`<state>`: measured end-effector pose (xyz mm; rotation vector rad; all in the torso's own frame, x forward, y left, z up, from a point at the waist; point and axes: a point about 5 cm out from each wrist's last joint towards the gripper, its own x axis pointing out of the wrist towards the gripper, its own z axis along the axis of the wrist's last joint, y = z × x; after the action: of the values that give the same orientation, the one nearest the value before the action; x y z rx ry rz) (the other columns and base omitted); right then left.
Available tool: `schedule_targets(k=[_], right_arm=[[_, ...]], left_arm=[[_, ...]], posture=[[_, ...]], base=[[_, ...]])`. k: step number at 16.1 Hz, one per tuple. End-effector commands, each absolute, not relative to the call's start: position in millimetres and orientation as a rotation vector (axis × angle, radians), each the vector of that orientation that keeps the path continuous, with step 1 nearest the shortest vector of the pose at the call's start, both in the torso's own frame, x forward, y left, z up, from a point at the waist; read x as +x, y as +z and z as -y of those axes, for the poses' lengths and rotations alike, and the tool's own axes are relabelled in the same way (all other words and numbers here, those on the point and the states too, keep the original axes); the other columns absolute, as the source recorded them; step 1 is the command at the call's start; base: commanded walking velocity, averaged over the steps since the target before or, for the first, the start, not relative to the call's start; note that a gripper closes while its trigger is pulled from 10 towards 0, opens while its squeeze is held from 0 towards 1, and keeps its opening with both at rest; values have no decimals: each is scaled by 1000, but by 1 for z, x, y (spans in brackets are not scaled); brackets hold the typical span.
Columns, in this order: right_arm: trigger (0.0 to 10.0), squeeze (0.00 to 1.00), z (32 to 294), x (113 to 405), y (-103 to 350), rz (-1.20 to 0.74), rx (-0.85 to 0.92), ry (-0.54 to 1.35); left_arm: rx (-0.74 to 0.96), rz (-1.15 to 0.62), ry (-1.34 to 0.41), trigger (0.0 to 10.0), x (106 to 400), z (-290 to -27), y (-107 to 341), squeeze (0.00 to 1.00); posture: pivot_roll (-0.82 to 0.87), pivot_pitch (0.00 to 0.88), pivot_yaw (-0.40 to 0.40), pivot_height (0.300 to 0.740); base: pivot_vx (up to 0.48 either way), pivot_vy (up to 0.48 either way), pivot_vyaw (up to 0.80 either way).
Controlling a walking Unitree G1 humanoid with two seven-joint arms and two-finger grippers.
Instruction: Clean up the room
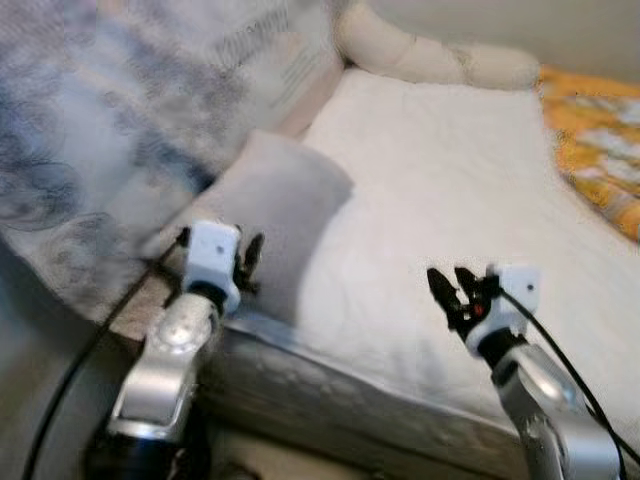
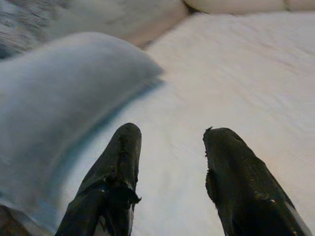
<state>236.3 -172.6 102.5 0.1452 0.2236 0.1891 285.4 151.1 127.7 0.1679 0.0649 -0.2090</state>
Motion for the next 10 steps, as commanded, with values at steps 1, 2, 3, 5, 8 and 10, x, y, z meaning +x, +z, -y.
schedule_targets(k=[1,2,3,5,8,10], right_arm=[[10000,0,169,237,101,-246,131,185],[10000,0,168,236,99,-262,131,178],[10000,0,168,236,97,-274,128,170],[10000,0,169,239,95,-283,129,155],[10000,600,171,245,95,-288,122,140],[10000,702,170,247,94,-291,117,137]], left_arm=[[195,-62,-150,10000,284,-161,131,0],[197,-72,-113,10000,281,-168,130,0],[194,-76,-86,10000,280,-172,131,0],[196,-68,-44,10000,281,-178,133,0],[203,-74,-9,10000,282,-183,132,0],[218,-70,-4,10000,282,-185,133,0]], posture=[[7,0,-21,740],[9,0,-20,740],[16,0,-20,740],[23,0,-22,740],[28,0,-29,740],[29,0,-29,740]], base=[[0,-480,0],[0,-480,0],[0,-480,0],[0,-480,0],[0,-480,0],[0,-480,0]])
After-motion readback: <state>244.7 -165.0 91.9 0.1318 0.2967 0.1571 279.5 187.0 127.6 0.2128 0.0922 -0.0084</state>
